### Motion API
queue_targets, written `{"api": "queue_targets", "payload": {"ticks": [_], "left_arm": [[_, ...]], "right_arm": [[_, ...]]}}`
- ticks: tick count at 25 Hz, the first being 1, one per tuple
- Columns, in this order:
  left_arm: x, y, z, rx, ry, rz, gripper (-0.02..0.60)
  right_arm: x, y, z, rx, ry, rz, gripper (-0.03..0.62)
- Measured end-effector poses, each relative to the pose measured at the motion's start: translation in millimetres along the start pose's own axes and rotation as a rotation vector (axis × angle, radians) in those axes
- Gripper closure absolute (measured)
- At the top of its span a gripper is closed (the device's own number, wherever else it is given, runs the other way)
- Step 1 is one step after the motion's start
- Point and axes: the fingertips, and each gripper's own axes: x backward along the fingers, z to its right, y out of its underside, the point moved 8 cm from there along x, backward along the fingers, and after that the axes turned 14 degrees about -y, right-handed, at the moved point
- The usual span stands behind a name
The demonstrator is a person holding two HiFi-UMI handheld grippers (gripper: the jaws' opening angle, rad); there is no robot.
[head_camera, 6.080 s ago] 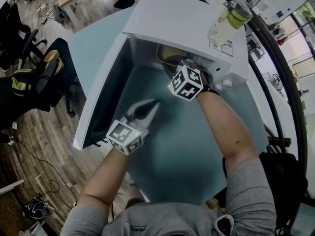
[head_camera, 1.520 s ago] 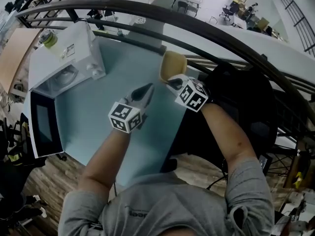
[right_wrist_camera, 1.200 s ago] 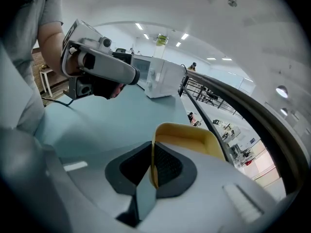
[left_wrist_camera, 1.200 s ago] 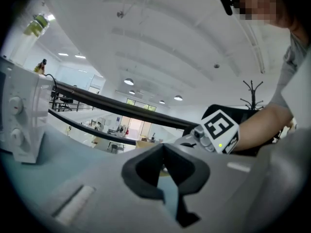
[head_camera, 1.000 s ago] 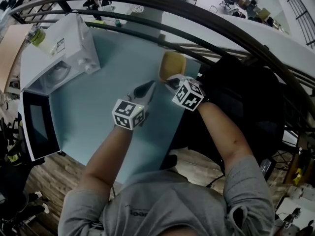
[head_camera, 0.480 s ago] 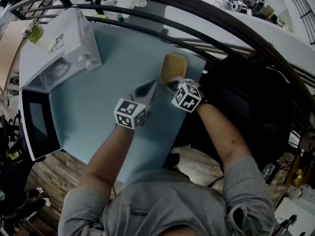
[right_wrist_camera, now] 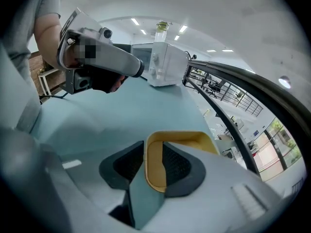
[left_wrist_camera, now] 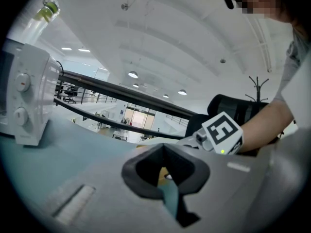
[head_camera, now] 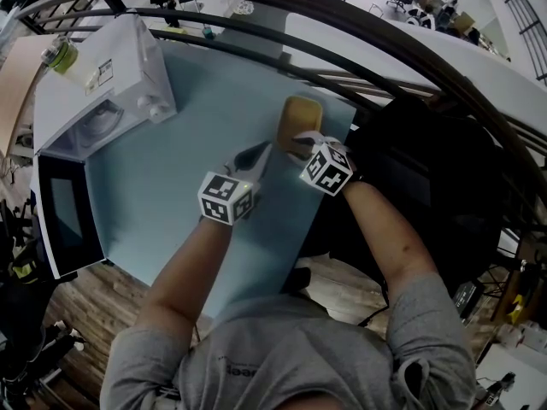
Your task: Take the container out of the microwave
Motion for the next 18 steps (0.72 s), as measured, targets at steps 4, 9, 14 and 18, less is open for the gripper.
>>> {"api": "queue_targets", "payload": {"ticks": [4, 9, 14, 18], "left_arm": [[2, -3, 2, -0.002, 0.0, 0.006, 0.563], [5, -7, 3, -0.003, 0.001, 0.016, 0.563], [16, -19, 2, -0.004, -0.011, 0.032, 0.563], [32, -38, 1, -0.006, -0.021, 0.064, 0.563]], "right_arm": [[2, -1, -2, 0.004, -0.001, -0.001, 0.47], [5, -5, -3, 0.002, 0.004, 0.01, 0.473], [20, -16, -3, -0.014, 0.026, 0.049, 0.502], [39, -35, -2, -0.036, 0.058, 0.104, 0.545]]}}
